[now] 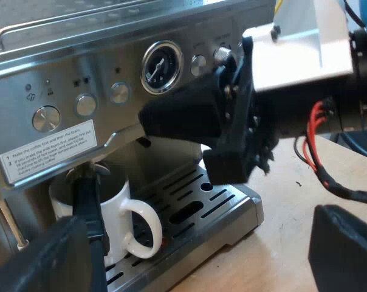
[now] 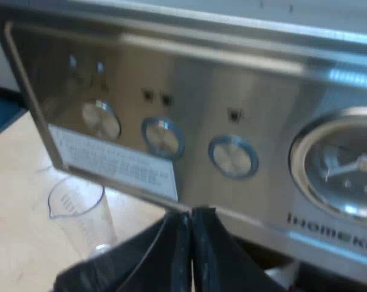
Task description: Place mug into machine
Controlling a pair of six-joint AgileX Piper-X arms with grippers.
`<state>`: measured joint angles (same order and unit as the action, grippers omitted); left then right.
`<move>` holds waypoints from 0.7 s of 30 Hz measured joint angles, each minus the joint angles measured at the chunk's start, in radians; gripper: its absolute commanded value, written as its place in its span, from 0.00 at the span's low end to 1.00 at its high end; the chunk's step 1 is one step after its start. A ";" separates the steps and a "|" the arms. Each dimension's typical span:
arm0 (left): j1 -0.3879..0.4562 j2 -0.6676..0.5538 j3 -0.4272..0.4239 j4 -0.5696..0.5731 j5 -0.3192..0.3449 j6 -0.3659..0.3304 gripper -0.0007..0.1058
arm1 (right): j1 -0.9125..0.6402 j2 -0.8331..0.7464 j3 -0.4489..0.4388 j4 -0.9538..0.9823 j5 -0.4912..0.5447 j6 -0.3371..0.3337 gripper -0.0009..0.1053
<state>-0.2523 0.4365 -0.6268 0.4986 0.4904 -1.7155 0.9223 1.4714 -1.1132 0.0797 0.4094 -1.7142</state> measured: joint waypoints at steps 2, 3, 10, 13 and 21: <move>0.000 0.000 0.000 0.000 0.000 0.000 0.70 | -0.005 0.006 -0.005 -0.002 0.000 0.000 0.01; 0.000 0.000 0.000 0.000 0.000 0.000 0.70 | -0.006 0.009 -0.007 -0.006 0.000 0.000 0.01; 0.000 0.000 0.000 0.000 0.000 0.000 0.70 | -0.030 0.016 -0.010 -0.010 -0.002 -0.002 0.01; 0.000 0.000 0.000 0.000 0.000 0.000 0.70 | -0.033 0.016 -0.010 -0.010 -0.011 -0.002 0.01; 0.000 0.000 0.000 0.000 0.000 0.000 0.70 | -0.034 0.018 -0.010 -0.038 -0.024 -0.002 0.01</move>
<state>-0.2523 0.4365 -0.6268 0.4986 0.4904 -1.7155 0.8882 1.4895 -1.1234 0.0413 0.3858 -1.7162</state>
